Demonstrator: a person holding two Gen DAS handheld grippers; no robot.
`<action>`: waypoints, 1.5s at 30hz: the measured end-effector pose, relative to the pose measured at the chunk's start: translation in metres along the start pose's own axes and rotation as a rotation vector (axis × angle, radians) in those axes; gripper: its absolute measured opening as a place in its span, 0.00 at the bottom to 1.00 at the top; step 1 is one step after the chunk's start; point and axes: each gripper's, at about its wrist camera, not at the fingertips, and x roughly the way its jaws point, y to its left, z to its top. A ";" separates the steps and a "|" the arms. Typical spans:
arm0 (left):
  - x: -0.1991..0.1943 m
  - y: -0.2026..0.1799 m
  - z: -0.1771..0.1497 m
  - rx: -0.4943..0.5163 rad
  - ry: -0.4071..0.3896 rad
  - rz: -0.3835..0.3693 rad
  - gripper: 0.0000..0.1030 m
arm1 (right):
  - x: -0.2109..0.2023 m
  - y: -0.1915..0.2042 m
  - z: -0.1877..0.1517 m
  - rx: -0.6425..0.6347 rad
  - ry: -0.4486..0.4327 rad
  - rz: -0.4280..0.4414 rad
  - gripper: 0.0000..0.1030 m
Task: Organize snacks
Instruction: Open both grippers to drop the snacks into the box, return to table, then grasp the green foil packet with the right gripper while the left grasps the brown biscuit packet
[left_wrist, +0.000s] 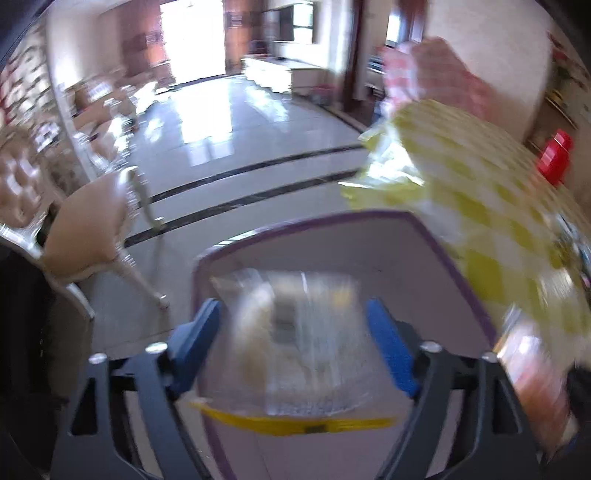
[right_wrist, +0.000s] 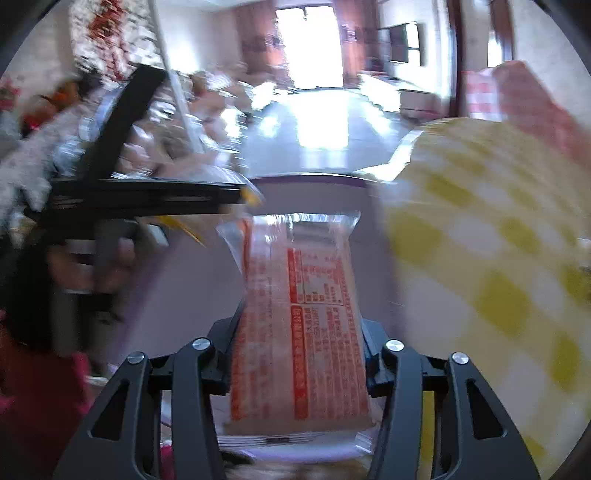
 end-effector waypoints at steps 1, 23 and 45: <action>-0.001 0.006 0.001 -0.034 -0.015 0.021 0.90 | 0.000 0.001 0.001 0.010 -0.012 0.015 0.65; -0.037 -0.178 -0.037 0.160 -0.074 -0.434 0.98 | -0.160 -0.186 -0.092 0.406 -0.207 -0.342 0.77; 0.021 -0.473 -0.047 0.316 -0.013 -0.524 0.98 | -0.241 -0.348 -0.208 0.871 -0.248 -0.573 0.82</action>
